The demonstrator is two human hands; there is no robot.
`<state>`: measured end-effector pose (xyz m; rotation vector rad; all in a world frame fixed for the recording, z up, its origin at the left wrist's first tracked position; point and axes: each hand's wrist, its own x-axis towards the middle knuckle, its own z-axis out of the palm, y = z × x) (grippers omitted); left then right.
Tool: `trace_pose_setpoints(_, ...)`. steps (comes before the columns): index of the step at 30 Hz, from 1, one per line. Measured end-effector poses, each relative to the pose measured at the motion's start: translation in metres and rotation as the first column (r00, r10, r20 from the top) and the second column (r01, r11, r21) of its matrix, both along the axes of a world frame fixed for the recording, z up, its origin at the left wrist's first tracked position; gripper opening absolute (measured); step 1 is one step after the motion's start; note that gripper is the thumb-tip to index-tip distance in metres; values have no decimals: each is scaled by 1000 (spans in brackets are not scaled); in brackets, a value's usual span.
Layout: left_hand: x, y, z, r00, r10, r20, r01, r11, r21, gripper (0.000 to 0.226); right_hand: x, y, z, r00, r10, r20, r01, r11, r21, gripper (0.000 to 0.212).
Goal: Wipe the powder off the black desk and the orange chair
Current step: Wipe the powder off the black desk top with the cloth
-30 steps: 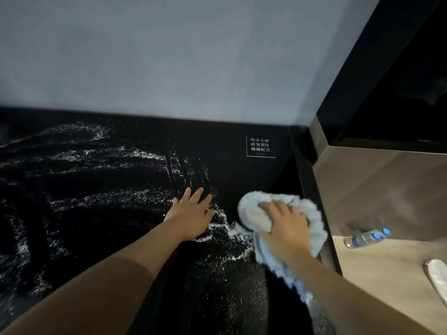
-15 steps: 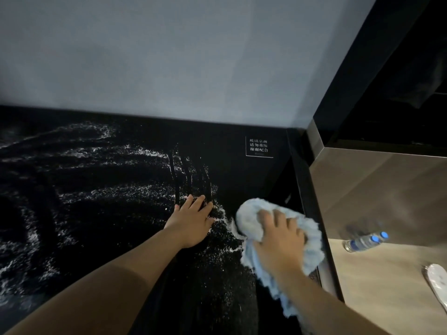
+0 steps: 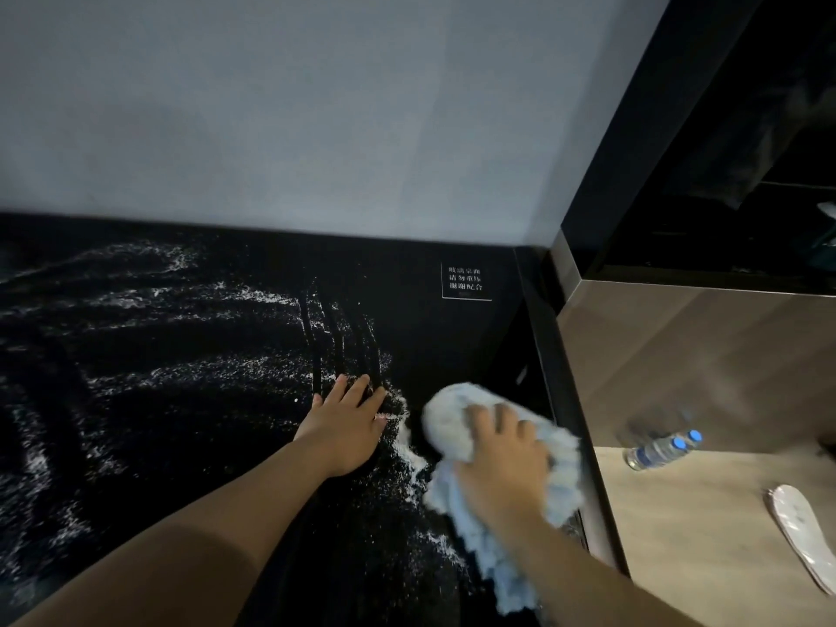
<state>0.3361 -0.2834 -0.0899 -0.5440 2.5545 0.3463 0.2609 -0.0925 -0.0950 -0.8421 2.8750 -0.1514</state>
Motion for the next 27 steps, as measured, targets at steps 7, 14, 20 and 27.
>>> trace_pose_setpoints(7,7,-5,1,999,-26,-32,27,999,34,52,-51,-18,12,987,-31,-156,26,999,-36,50)
trace_pose_setpoints(14,11,-6,-2,996,-60,-69,59,998,-18,51,-22,-6,6,995,88,39,-86,994,-64,50)
trace_pose_setpoints(20,14,-15,-6,989,-135,-67,131,990,-61,51,-67,-27,14,997,-71,-13,69,994,-84,53)
trace_pose_setpoints(27,12,-16,-6,991,-106,-87,106,994,-5,50,-5,-17,-4,936,343,73,-330,932,-146,54)
